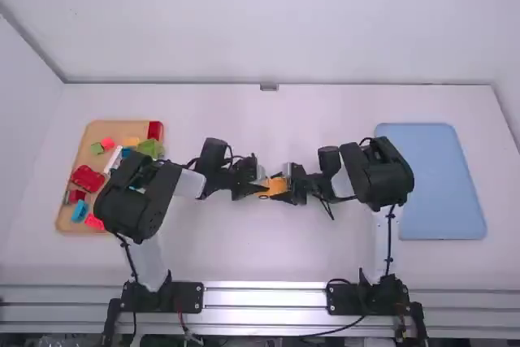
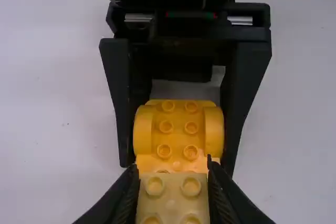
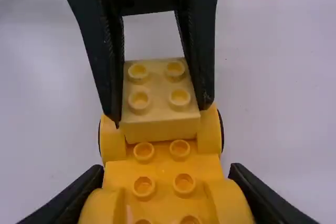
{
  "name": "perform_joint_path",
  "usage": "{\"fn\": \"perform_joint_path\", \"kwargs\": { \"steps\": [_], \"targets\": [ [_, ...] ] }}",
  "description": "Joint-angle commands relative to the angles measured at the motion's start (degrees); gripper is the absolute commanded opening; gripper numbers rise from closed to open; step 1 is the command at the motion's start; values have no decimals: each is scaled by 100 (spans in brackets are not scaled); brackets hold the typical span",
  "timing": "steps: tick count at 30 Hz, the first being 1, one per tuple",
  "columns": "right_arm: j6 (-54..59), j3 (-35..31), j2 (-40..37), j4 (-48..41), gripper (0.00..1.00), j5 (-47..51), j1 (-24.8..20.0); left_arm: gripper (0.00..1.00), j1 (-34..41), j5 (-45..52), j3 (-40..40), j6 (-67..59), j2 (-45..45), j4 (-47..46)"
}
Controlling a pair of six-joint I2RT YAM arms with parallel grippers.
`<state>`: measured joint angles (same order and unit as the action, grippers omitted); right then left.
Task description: Assemble lego blocks to make yellow taxi
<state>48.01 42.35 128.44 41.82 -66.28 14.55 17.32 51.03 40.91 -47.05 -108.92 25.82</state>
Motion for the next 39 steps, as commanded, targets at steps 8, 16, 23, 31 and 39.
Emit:
{"fn": "perform_joint_path", "kwargs": {
  "steps": [8, 16, 23, 31, 39],
  "targets": [
    [-256, -144, 205, -155, 51, 328, 238, 2, 105, 66, -4, 70, 350, -409],
    [-275, -118, 205, -157, 51, 330, 238, 2, 74, 122, -4, 76, 424, -509],
    [-278, -76, 205, -190, 51, 289, 238, 2, 225, 166, -4, -136, 249, -540],
    [-278, -74, 205, -199, 51, 315, 238, 2, 188, 354, -4, -227, 197, -496],
    [-278, -74, 205, -199, 51, 319, 238, 2, 136, -372, -4, 151, 214, -490]
  ]
}}
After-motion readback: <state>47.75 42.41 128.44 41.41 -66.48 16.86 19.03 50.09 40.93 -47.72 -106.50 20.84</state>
